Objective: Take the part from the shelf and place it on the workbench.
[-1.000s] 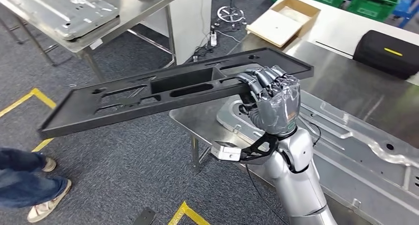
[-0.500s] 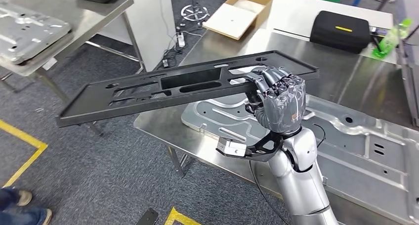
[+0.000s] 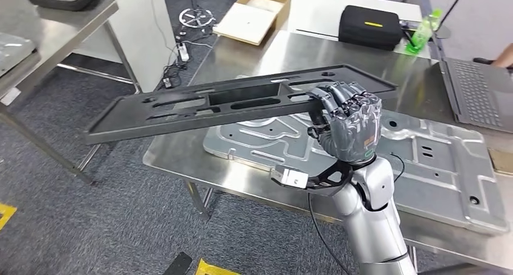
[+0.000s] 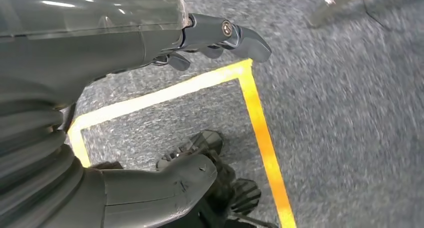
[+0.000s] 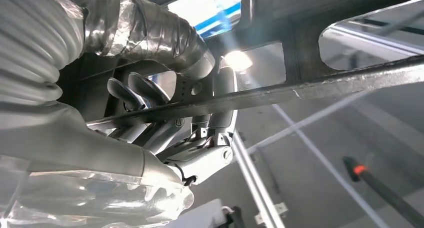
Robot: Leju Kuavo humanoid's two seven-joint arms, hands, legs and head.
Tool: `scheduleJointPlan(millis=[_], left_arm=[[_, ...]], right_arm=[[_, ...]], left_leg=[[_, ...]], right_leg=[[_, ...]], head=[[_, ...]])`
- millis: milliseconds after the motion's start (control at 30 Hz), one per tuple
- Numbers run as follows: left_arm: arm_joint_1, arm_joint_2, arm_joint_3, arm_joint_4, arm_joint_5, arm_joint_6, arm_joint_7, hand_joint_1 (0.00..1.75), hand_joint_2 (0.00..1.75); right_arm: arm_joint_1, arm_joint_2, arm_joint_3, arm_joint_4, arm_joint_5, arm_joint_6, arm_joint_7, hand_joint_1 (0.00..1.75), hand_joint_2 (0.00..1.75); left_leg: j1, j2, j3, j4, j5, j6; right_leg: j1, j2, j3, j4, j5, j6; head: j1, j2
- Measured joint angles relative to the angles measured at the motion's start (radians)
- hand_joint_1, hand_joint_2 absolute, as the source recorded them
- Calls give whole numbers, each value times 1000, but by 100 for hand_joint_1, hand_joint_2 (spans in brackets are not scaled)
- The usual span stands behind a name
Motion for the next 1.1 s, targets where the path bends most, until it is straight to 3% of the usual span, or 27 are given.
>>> scheduleJointPlan(millis=[67,133,167,233,300,367,400,433,467,500,600,667,733,800,867,933,967,1000,1033,1100], left_arm=[[-1,-1,-4,0,-2,-3,-6,0,175],[-1,-1,-7,0,-3,-6,-10,0,175],[-2,-1,-8,0,-3,-7,-10,0,175],[-3,-1,-10,0,-4,-9,-11,0,175],[-3,-1,-11,0,-2,-17,-17,0,175],[0,0,-12,0,0,-27,-26,0,175],[4,1,-12,0,0,-31,-29,0,175],[8,3,-12,0,1,-33,-31,0,175],[10,4,-12,0,1,-34,-31,0,175],[11,4,-12,0,1,-35,-31,0,175],[9,8,-12,0,1,-35,-32,0,175],[7,11,-12,0,1,-35,-34,0,175],[6,12,-11,0,2,-35,-36,0,175],[5,12,-12,0,2,-36,-39,0,175],[4,12,-12,0,1,-39,-41,0,175],[6,14,-12,0,0,-43,-41,0,175],[8,14,-12,0,-1,-44,-42,0,175],[8,15,-12,0,-1,-46,-42,0,175],[8,15,-12,0,-1,-47,-42,0,175],[6,15,-12,0,-1,-51,-43,0,175]], right_arm=[[0,0,-23,3,-2,0,-10,175,175],[-1,0,-42,5,-6,0,-18,175,175],[-1,0,-51,8,-9,0,-21,175,175],[1,0,-71,14,-12,0,-27,175,175],[3,0,-93,22,-6,0,-20,175,175],[6,0,-127,39,-12,0,-34,175,175],[8,1,-155,54,-24,0,-58,175,175],[10,1,-189,72,-38,0,-88,175,175],[12,2,-224,89,-48,0,-113,175,175],[13,2,-257,106,-53,0,-129,175,175],[11,5,-326,145,-53,0,-143,175,175],[9,7,-362,169,-57,0,-132,175,175],[3,0,-386,204,-90,0,-95,175,175],[-16,-24,-394,265,-162,0,-35,175,175],[-46,-66,-388,343,-235,0,19,175,175],[-73,-115,-375,421,-281,5,49,175,175],[-83,-138,-367,457,-298,10,57,175,175],[-93,-158,-360,489,-313,18,64,175,175],[-103,-175,-353,517,-327,26,69,175,175],[-126,-206,-338,567,-355,46,75,175,175]], left_leg=[[-2,21,5,1,-5,-6],[-8,39,9,2,-12,-16],[-11,48,12,2,-14,-22],[-11,63,17,2,-20,-33],[-7,34,6,38,-52,-41],[-4,-18,-43,149,-112,-44],[-4,-33,-75,214,-138,-44],[-4,-40,-101,261,-149,-44],[-5,-43,-114,277,-140,-44],[-5,-44,-109,254,-112,-42],[-8,-54,-44,82,-14,-28],[-13,-62,-24,30,-2,-20],[-14,-62,-22,19,1,-13],[-10,-59,-19,7,11,-2],[-8,-56,-17,-1,18,6],[-8,-54,-18,-1,19,8],[-8,-52,-18,0,18,8],[-8,-51,-18,0,18,8],[-7,-50,-17,2,17,6],[-9,-48,-19,7,13,-1]], right_leg=[[5,-37,74,-131,55,-6],[15,-65,118,-216,75,-17],[20,-66,120,-225,71,-22],[17,-41,118,-228,74,-31],[11,-18,121,-234,78,-43],[10,0,123,-236,79,-52],[11,9,122,-235,79,-55],[13,16,122,-233,78,-57],[14,24,122,-231,77,-57],[15,31,122,-228,76,-57],[15,47,120,-218,71,-51],[14,52,114,-214,71,-42],[12,53,110,-216,75,-29],[11,39,104,-202,62,-18],[8,20,68,-120,13,-9],[3,13,13,0,-39,0],[-1,12,-3,33,-45,4],[-5,10,-2,32,-32,8],[-9,7,18,-6,-4,10],[-13,-4,82,-137,52,13]], head=[[0,0],[0,0],[-1,0],[-1,0],[-1,0],[-1,0],[-1,0],[-1,0],[-1,0],[-1,0],[-1,0],[-1,0],[-1,0],[-1,0],[0,0],[0,0],[0,0],[0,0],[0,0],[0,0]])
